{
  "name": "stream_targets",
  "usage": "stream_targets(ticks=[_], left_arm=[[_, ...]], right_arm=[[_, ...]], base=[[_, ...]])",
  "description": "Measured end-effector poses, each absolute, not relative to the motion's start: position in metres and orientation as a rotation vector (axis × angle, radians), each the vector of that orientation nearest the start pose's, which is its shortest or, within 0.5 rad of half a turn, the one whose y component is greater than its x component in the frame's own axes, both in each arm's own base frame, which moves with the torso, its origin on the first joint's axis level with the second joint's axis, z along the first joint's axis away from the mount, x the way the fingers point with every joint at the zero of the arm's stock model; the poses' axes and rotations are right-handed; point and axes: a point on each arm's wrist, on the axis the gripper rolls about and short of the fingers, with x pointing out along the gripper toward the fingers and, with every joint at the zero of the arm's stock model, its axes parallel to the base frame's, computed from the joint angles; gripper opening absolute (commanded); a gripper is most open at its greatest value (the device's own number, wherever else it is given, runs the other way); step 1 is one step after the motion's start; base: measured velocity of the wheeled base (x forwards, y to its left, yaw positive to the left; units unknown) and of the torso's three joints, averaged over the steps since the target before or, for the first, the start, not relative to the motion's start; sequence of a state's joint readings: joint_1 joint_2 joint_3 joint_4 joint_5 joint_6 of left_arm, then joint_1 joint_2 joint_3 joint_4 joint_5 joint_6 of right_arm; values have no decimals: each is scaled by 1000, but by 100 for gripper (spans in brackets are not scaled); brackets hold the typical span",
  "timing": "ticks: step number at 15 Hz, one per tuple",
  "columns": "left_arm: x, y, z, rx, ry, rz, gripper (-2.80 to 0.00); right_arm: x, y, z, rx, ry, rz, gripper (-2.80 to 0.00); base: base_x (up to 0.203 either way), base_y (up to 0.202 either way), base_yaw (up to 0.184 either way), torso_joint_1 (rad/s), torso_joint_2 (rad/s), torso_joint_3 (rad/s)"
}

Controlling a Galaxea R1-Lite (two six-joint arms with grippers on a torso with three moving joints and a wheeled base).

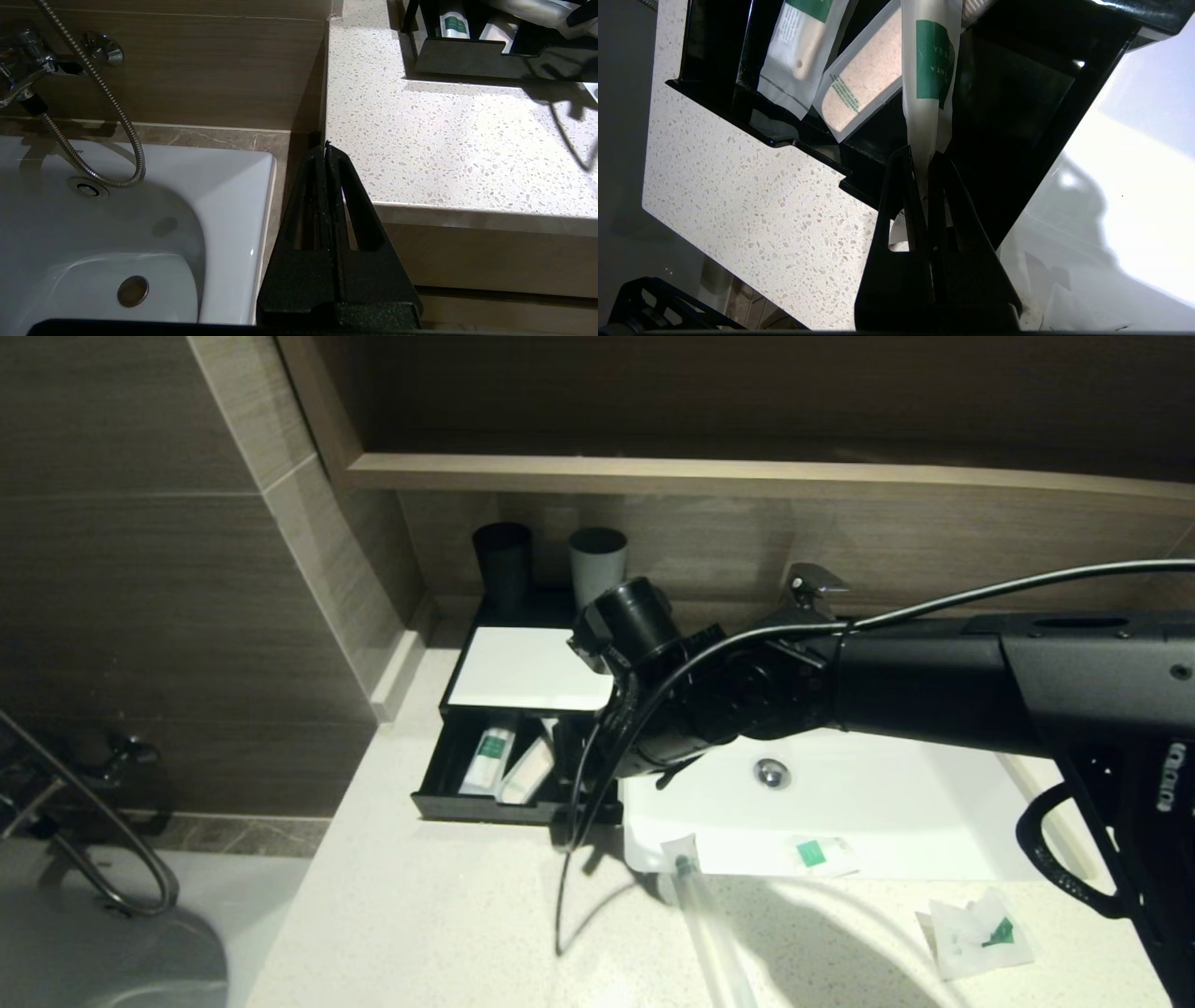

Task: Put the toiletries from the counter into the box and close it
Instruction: Place the bathroom toiletry into the drawer

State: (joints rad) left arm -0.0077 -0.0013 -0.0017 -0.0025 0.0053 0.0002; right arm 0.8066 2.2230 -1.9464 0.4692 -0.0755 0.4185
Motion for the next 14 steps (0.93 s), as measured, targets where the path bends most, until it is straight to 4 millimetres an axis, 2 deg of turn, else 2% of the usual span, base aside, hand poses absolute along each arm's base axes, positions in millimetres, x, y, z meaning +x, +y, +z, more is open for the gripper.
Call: stream_targets(ticks=[10,14], left_arm=[[-23,0,76,0,-6,-2,-280],[-23,0,76,0,-6,-2,-280]], right_arm=[[315,321,192,57,774,496,-280],[315,320,188,0,767,471,-280]], base=[[0,0,0,0,0,0],[0,0,0,0,0,0]])
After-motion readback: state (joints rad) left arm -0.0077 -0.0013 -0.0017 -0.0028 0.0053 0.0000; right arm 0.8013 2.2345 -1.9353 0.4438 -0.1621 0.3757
